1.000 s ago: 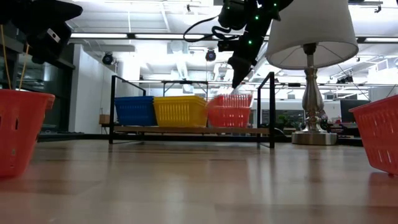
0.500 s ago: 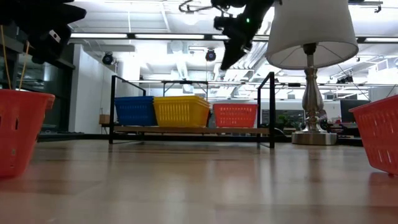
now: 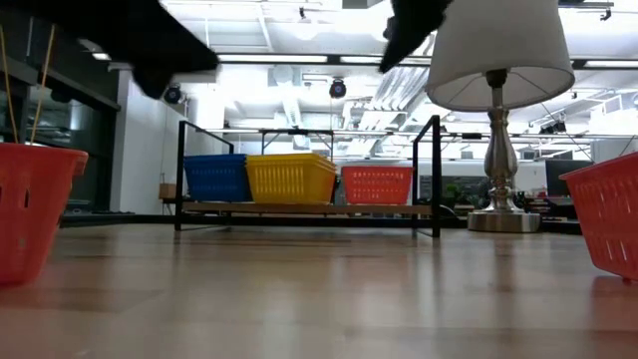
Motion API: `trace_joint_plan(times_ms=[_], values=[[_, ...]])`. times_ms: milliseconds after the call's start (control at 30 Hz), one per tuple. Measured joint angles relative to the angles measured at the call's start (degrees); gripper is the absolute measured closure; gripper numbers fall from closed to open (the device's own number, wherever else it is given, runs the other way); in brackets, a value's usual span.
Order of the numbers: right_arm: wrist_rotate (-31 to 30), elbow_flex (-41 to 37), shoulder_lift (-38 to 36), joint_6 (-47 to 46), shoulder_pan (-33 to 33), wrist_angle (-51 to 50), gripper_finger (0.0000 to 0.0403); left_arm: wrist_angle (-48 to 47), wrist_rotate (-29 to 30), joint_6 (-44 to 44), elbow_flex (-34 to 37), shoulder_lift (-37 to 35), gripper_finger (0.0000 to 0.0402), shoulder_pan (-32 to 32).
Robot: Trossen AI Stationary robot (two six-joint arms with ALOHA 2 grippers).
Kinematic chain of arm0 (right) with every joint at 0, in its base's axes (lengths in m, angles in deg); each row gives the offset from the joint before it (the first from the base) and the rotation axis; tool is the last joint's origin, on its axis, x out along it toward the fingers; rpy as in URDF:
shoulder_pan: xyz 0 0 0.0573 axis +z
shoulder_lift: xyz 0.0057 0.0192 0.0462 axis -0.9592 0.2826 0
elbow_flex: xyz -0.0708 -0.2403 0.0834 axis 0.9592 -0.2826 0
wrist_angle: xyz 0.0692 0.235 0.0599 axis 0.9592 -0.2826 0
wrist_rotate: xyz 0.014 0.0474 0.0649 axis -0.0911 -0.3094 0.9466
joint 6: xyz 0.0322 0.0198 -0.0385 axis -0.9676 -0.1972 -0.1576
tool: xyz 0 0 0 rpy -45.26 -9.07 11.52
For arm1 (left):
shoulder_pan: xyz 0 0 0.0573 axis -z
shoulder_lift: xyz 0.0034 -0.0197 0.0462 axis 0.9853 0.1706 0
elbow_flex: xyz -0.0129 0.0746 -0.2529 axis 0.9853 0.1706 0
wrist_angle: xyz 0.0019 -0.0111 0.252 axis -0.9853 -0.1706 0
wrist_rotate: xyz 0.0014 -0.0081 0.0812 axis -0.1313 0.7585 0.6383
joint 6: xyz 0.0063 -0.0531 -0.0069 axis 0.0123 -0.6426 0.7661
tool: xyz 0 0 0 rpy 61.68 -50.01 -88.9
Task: Stack baskets on shelf by color
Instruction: Adjust the stacked blue bins on the shelf
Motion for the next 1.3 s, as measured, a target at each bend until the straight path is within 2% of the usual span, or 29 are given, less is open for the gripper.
trace_joint_plan(times_ms=[100, 200, 300, 400, 500, 633, 900, 1167, 1300], values=[[-1.11, -7.48, -4.16, -3.89, 4.40, 3.84, 0.0393, -20.35, -2.61, 1.71, -9.48, 0.38, 0.0392, -8.05], [-4.25, -17.98, -9.96, -9.48, 9.14, 10.63, 0.0398, -34.39, -0.57, 6.02, -17.60, 1.08, 0.0394, -14.54], [-7.26, -27.64, -15.66, -16.92, 14.16, 19.26, 0.0399, -41.95, 1.52, 11.21, -24.96, 1.44, 0.0399, -21.09], [-12.06, -34.17, -19.29, -22.35, 19.13, 25.30, 0.0401, -48.38, -1.40, 13.69, -30.72, 4.28, 0.0401, -28.73], [-17.58, -37.15, -20.72, -24.93, 23.17, 27.54, 0.0402, -55.00, -4.23, 15.29, -35.00, 9.16, 0.0401, -35.41], [-21.99, -37.58, -20.78, -26.26, 26.00, 28.22, 0.0402, -57.67, -6.68, 18.76, -37.58, 16.87, 0.0401, -40.64], [-24.17, -37.58, -20.78, -25.85, 27.03, 29.44, 0.0402, -57.08, -7.53, 24.74, -41.37, 28.75, 0.0401, -43.92], [-24.46, -37.58, -20.78, -25.73, 27.00, 29.25, 0.0403, -56.75, -7.84, 27.09, -42.60, 31.61, 0.0401, -44.46], [-24.55, -37.58, -20.78, -24.69, 27.00, 29.22, 0.0403, -55.12, -11.04, 29.11, -42.62, 31.61, 0.0401, -44.46]])
